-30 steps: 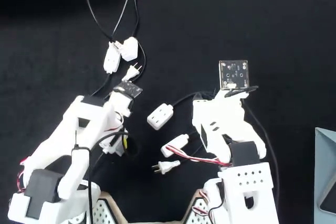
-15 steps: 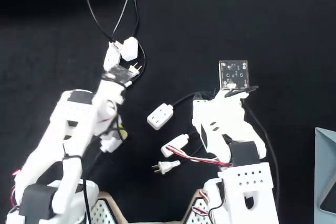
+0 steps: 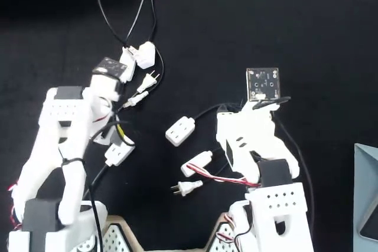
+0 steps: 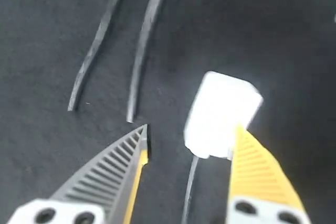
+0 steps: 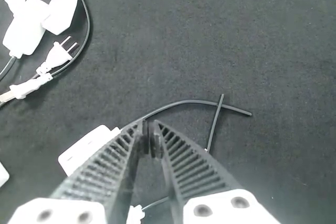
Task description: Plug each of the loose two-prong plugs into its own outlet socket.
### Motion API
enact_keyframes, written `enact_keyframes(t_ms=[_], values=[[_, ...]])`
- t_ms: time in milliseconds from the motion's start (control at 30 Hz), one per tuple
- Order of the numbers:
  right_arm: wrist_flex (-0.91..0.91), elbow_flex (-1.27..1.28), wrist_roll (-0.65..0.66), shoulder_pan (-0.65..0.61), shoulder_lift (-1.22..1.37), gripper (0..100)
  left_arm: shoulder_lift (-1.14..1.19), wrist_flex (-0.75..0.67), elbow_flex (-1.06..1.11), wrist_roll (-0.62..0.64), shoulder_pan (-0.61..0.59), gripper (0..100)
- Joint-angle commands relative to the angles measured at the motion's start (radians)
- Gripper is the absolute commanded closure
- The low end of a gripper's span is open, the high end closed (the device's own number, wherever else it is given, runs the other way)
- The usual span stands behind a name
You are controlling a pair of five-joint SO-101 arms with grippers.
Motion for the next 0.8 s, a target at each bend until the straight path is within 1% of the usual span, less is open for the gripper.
enact_keyframes(t_ms=[0,67,133,333,433,533,667,767], values=[[-0.015,-0.005,-0.006,0.006,-0.012,98.4,-0.092,0.094,-0.056,-0.002,0.087,75],[-0.015,-0.005,-0.006,0.006,-0.012,98.4,-0.137,0.098,-0.030,-0.002,0.114,75],[-0.015,-0.005,-0.006,0.006,-0.012,98.4,-0.164,0.066,0.010,-0.002,0.122,75],[-0.015,-0.005,-0.008,0.006,-0.012,98.4,-0.170,-0.187,0.202,-0.021,0.073,75],[-0.015,-0.005,-0.008,-0.011,-0.012,98.4,-0.170,-0.275,0.285,-0.074,0.073,75],[-0.012,-0.004,-0.009,-0.031,-0.012,98.4,-0.170,-0.348,0.344,-0.075,0.073,75],[-0.012,-0.004,-0.009,-0.031,-0.012,98.4,-0.170,-0.405,0.398,-0.074,0.076,75],[-0.012,-0.004,-0.009,-0.031,-0.012,98.4,-0.170,-0.397,0.410,-0.072,0.082,76]])
